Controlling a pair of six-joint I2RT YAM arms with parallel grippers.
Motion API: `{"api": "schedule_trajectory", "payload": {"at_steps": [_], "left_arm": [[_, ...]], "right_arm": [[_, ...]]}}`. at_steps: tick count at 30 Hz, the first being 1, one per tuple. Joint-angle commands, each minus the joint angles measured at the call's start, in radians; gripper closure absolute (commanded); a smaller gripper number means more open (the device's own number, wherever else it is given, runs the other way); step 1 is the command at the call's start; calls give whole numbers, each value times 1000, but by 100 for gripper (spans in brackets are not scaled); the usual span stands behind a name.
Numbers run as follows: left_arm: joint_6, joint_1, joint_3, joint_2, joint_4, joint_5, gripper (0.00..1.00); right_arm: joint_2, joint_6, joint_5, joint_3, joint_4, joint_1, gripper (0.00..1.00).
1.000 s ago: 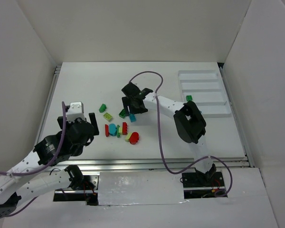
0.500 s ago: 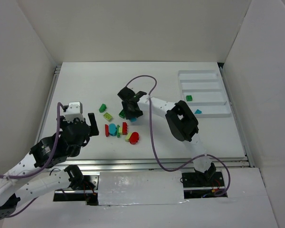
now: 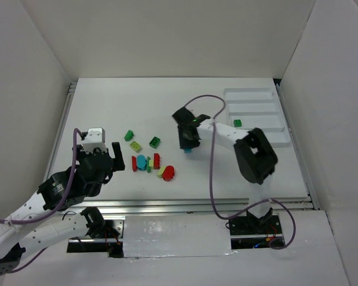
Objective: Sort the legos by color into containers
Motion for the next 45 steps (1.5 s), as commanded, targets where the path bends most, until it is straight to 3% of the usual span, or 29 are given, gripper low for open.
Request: {"api": "schedule_trajectory", "payload": {"at_steps": [1, 4, 10, 15, 19, 27, 28, 29, 32, 38, 41, 45], "left_arm": [[34, 3, -3, 1, 45, 6, 1], [39, 5, 0, 9, 47, 9, 1], [43, 8, 1, 21, 42, 11, 0], [48, 8, -6, 7, 50, 14, 0], [55, 8, -8, 4, 58, 23, 0], [58, 8, -6, 12, 51, 18, 1], [58, 8, -9, 10, 54, 18, 0], [60, 8, -9, 9, 56, 20, 1], [66, 8, -13, 9, 61, 28, 1], [71, 8, -9, 18, 59, 37, 1], [72, 8, -12, 15, 61, 40, 0], [74, 8, -13, 9, 59, 38, 1]], "right_arm": [[-290, 77, -48, -120, 99, -185, 100], [-383, 114, -20, -203, 118, -343, 100], [-398, 261, -36, -258, 139, -648, 100], [-397, 349, 89, -254, 119, -768, 100], [-389, 367, 174, -248, 112, -822, 97], [-331, 357, 90, -294, 170, -923, 88], [-329, 357, 80, -301, 179, -926, 84], [-328, 351, 76, -308, 187, -931, 72], [-326, 335, 65, -306, 207, -931, 58], [-293, 320, 33, -271, 214, -932, 57], [-268, 320, 16, -255, 201, -931, 43], [-286, 324, 13, -286, 220, -931, 34]]}}
